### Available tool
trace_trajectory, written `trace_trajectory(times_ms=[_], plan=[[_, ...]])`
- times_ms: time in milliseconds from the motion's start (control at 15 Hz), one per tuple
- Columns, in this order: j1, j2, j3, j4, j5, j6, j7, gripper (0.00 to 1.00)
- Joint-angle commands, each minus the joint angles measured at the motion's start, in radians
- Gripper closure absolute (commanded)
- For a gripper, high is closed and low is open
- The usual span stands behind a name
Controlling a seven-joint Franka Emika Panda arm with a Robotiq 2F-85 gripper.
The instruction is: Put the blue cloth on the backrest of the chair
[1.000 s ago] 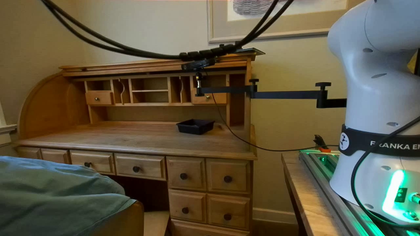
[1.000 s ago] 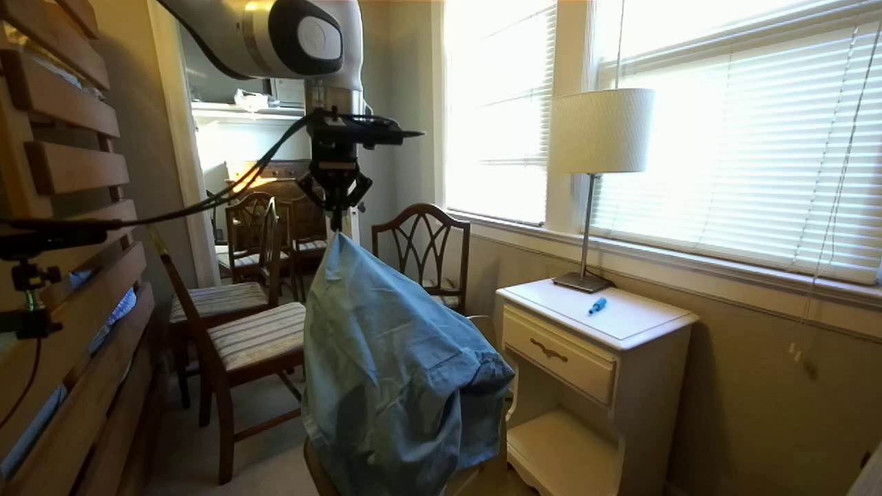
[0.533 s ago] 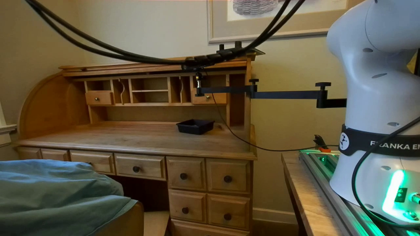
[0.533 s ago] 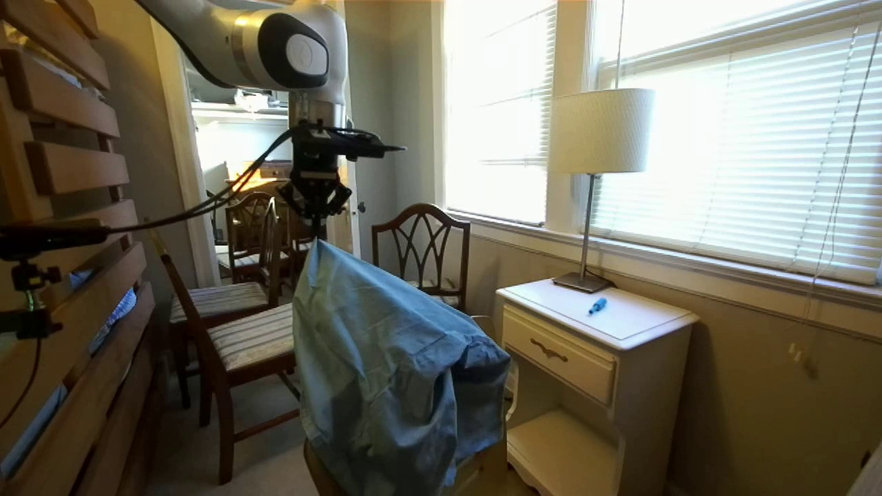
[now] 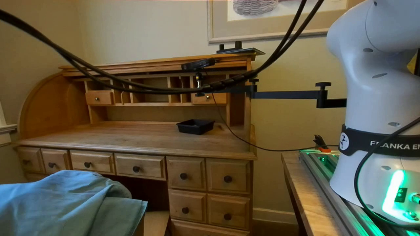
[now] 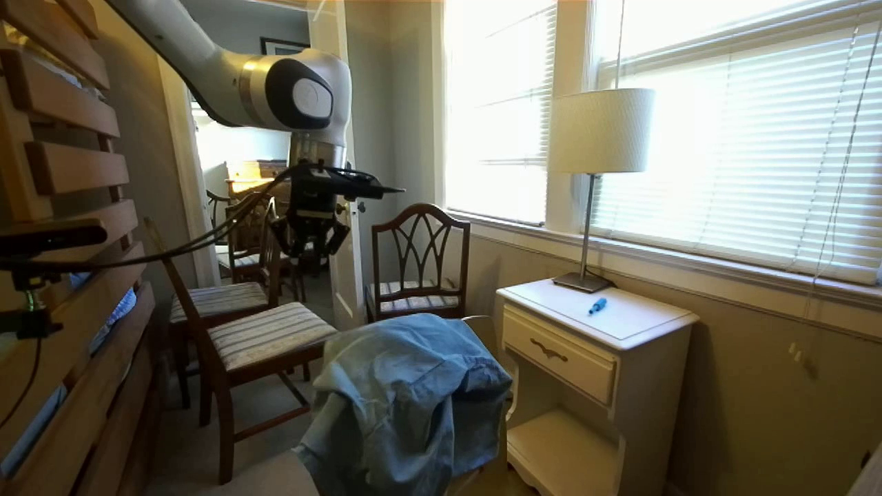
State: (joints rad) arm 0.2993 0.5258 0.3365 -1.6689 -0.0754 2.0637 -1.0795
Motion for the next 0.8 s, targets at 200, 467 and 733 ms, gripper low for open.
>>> trace_trajectory(times_ms=[200,467,733], plan=[[0.014,0.02,-0.029,0.012,-0.062,0.003,0.033,0.18],[-0.018,-0.085,-0.056,-0.033,-0.05,0.084,0.131,0.0],[-0.088,-0.213,-0.091,-0.102,-0.019,0.152,0.213,0.0]])
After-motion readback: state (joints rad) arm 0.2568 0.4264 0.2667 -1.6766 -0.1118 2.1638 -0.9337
